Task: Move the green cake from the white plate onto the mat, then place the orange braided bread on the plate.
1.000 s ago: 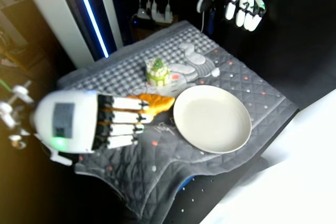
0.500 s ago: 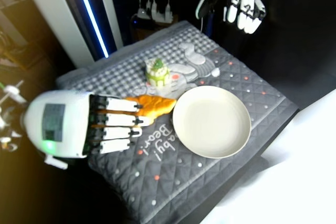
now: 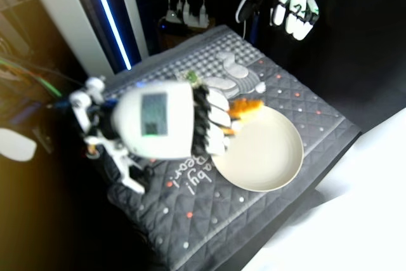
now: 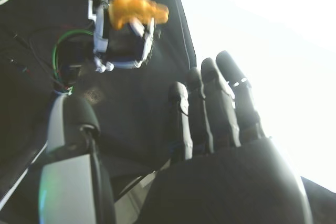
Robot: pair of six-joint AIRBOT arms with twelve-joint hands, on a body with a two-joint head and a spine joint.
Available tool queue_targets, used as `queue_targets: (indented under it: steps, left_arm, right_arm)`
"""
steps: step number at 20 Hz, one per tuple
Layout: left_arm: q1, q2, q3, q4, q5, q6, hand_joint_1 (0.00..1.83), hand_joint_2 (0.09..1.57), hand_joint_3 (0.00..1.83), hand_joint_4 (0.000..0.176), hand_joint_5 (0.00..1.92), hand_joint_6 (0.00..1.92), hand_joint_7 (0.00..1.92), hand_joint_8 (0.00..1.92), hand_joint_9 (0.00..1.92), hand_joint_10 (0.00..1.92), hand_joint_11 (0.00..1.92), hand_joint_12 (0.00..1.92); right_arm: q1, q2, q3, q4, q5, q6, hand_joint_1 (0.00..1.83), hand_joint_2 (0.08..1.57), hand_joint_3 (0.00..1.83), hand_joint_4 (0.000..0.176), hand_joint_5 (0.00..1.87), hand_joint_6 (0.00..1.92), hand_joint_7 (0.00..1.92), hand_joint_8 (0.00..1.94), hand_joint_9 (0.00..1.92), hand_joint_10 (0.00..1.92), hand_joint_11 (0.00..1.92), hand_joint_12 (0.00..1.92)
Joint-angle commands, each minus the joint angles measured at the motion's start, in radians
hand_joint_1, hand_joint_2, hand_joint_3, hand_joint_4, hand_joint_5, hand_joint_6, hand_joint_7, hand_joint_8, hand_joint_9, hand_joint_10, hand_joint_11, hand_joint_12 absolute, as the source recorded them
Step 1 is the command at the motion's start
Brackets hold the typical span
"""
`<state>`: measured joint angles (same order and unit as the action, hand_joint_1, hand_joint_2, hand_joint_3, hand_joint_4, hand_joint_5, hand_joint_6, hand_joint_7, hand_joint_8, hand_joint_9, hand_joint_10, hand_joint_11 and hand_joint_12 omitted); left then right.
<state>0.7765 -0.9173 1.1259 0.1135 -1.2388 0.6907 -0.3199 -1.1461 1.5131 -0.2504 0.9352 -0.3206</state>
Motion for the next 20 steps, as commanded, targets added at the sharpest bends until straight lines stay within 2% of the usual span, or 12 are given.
queue_targets:
  steps: [1, 3, 4, 5, 6, 8, 14, 15, 16, 17, 19, 20]
  left_arm:
    - [-0.017, -0.006, 0.005, -0.011, -0.098, -0.006, 0.85, 0.93, 0.0, 0.08, 0.38, 0.0, 0.37, 0.0, 0.39, 0.0, 0.08, 1.11]
    - [-0.03, -0.018, 0.01, 0.007, -0.088, -0.012, 0.78, 0.95, 0.0, 0.086, 0.27, 0.0, 0.31, 0.0, 0.4, 0.0, 0.14, 1.01]
    - [-0.038, -0.026, 0.016, 0.019, -0.083, -0.02, 0.74, 0.97, 0.0, 0.11, 0.25, 0.0, 0.34, 0.0, 0.42, 0.0, 0.22, 0.82]
    - [-0.043, -0.032, 0.021, 0.026, -0.08, -0.025, 0.74, 0.97, 0.0, 0.11, 0.25, 0.0, 0.34, 0.0, 0.42, 0.0, 0.22, 0.82]
    - [-0.052, -0.044, 0.029, 0.039, -0.073, -0.036, 0.7, 1.0, 0.0, 0.113, 0.26, 0.01, 0.37, 0.0, 0.45, 0.0, 0.3, 0.66]
    - [-0.071, -0.054, 0.034, 0.063, -0.056, -0.041, 0.67, 1.05, 0.0, 0.124, 0.26, 0.0, 0.36, 0.0, 0.43, 0.0, 0.28, 0.58]
    - [-0.11, -0.08, 0.042, 0.109, -0.031, -0.064, 0.73, 1.05, 0.0, 0.167, 0.28, 0.0, 0.39, 0.0, 0.46, 0.0, 0.34, 0.45]
    - [-0.11, -0.081, 0.042, 0.109, -0.03, -0.065, 0.74, 1.06, 0.0, 0.143, 0.26, 0.0, 0.37, 0.0, 0.47, 0.01, 0.37, 0.44]
    - [-0.11, -0.081, 0.042, 0.11, -0.03, -0.065, 0.7, 1.08, 0.01, 0.125, 0.22, 0.0, 0.35, 0.0, 0.47, 0.0, 0.36, 0.45]
    - [-0.109, -0.081, 0.041, 0.11, -0.03, -0.067, 0.67, 1.09, 0.01, 0.114, 0.24, 0.01, 0.35, 0.0, 0.47, 0.0, 0.36, 0.45]
    - [-0.105, -0.081, 0.041, 0.11, -0.03, -0.07, 0.69, 1.12, 0.0, 0.087, 0.29, 0.01, 0.4, 0.01, 0.48, 0.0, 0.34, 0.48]
    - [-0.102, -0.081, 0.042, 0.109, -0.03, -0.073, 0.67, 1.11, 0.0, 0.089, 0.28, 0.0, 0.39, 0.0, 0.49, 0.0, 0.36, 0.49]
  right_arm:
    - [0.023, -0.007, 0.019, 0.045, 0.068, 0.001, 1.15, 1.16, 0.0, 0.0, 0.88, 1.12, 1.2, 1.88, 1.53, 1.9, 1.57, 1.92]
    - [0.039, -0.048, 0.062, 0.043, 0.022, 0.001, 1.11, 1.24, 0.0, 0.0, 0.74, 1.33, 1.07, 1.69, 1.34, 1.73, 1.4, 1.89]
    - [0.046, -0.076, 0.089, 0.043, -0.004, 0.001, 1.22, 1.24, 0.0, 0.0, 0.58, 1.35, 0.93, 1.29, 1.24, 0.97, 1.17, 1.35]
    - [0.05, -0.093, 0.105, 0.043, -0.019, 0.001, 1.22, 1.24, 0.0, 0.0, 0.58, 1.35, 0.93, 1.29, 1.24, 0.97, 1.17, 1.35]
    - [0.057, -0.123, 0.132, 0.041, -0.047, 0.001, 1.21, 1.26, 0.0, 0.0, 0.57, 1.32, 0.88, 1.39, 1.19, 1.06, 1.1, 1.42]
    - [0.07, -0.152, 0.16, 0.035, -0.087, 0.001, 1.17, 1.3, 0.0, 0.0, 0.61, 1.49, 0.67, 1.56, 0.99, 1.8, 1.07, 1.88]
    - [0.098, -0.231, 0.226, 0.036, -0.135, 0.012, 1.11, 1.24, 0.0, 0.0, 0.75, 1.32, 0.74, 1.9, 1.02, 1.92, 1.15, 1.92]
    - [0.098, -0.237, 0.23, 0.036, -0.138, 0.012, 1.2, 1.25, 0.0, 0.0, 0.71, 1.35, 0.74, 1.45, 0.91, 1.75, 0.96, 1.91]
    - [0.098, -0.238, 0.23, 0.035, -0.138, 0.012, 1.21, 1.24, 0.0, 0.0, 0.69, 1.18, 0.84, 1.43, 0.93, 1.36, 0.88, 1.65]
    - [0.098, -0.238, 0.226, 0.031, -0.137, 0.012, 1.1, 1.16, 0.0, 0.0, 0.51, 0.45, 0.71, 0.62, 0.8, 0.7, 0.62, 1.25]
    - [0.098, -0.238, 0.214, 0.008, -0.134, 0.012, 1.05, 1.03, 0.0, 0.009, 0.32, 0.02, 0.57, 0.05, 0.65, 0.09, 0.37, 0.86]
    - [0.098, -0.238, 0.209, 0.001, -0.127, 0.012, 0.96, 0.99, 0.0, 0.075, 0.17, 0.0, 0.4, 0.01, 0.49, 0.02, 0.2, 0.77]
